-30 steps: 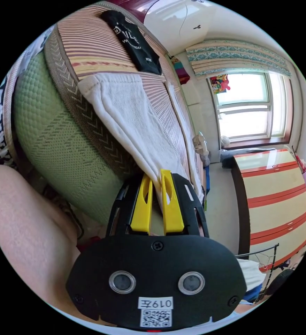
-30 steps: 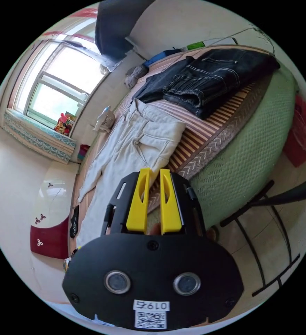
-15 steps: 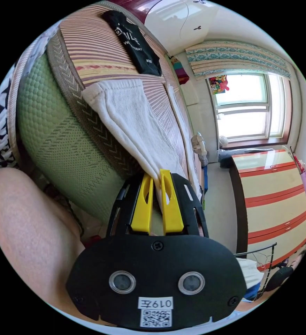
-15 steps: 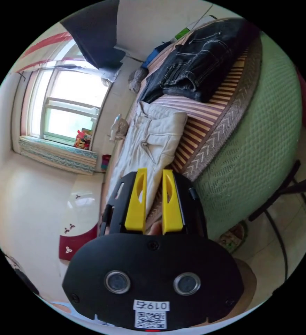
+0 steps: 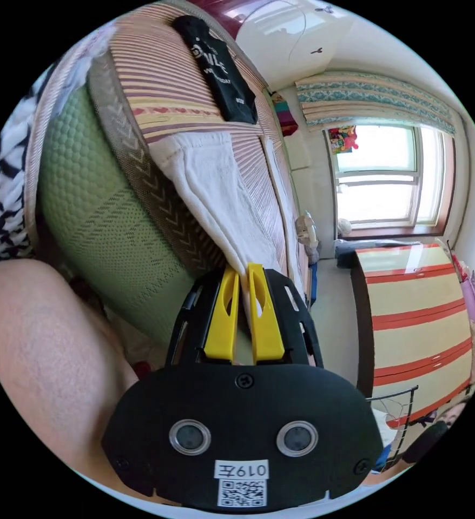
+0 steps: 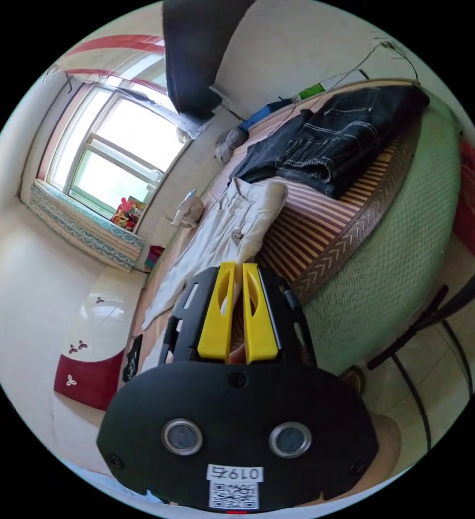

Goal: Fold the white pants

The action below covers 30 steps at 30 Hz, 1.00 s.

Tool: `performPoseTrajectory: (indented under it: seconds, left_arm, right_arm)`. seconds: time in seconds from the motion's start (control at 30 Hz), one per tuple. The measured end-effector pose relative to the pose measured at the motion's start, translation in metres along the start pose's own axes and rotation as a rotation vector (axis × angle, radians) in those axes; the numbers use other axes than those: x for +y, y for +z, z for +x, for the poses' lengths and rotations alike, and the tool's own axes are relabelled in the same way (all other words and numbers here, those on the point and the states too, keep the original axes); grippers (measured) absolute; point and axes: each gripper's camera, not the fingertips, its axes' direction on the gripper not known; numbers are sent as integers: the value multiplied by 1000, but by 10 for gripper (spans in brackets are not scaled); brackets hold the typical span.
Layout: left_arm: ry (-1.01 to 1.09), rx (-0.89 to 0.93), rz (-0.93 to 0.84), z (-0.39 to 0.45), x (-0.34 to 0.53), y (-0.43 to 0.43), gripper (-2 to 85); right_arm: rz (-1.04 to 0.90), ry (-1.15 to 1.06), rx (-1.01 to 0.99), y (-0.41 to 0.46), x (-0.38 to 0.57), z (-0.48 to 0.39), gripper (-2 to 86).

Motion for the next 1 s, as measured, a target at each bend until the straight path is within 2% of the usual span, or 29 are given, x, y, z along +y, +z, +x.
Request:
performPoseTrajectory:
  seconds: [0.07,0.3,0.67,0.9,1.0]
  left_arm:
    - [-25,-2,48,-6,-2,-11,34]
    - [21,-43,12,8,-18,-2,31]
    - [-31,-81,-46,10,-16,-5,33]
    - [-28,-69,-25,23,-18,-5,38]
    - [-3,-96,-30,31,-17,-9,39]
  right_arm:
    - [0,0,14,2,2,-3,2]
    - [-75,74,5,16,-6,11,11]
    - [-162,114,-45,12,-13,37,37]
    - [-176,60,-54,8,-17,30,86]
    - [-94,97,3,-8,-18,33,83]
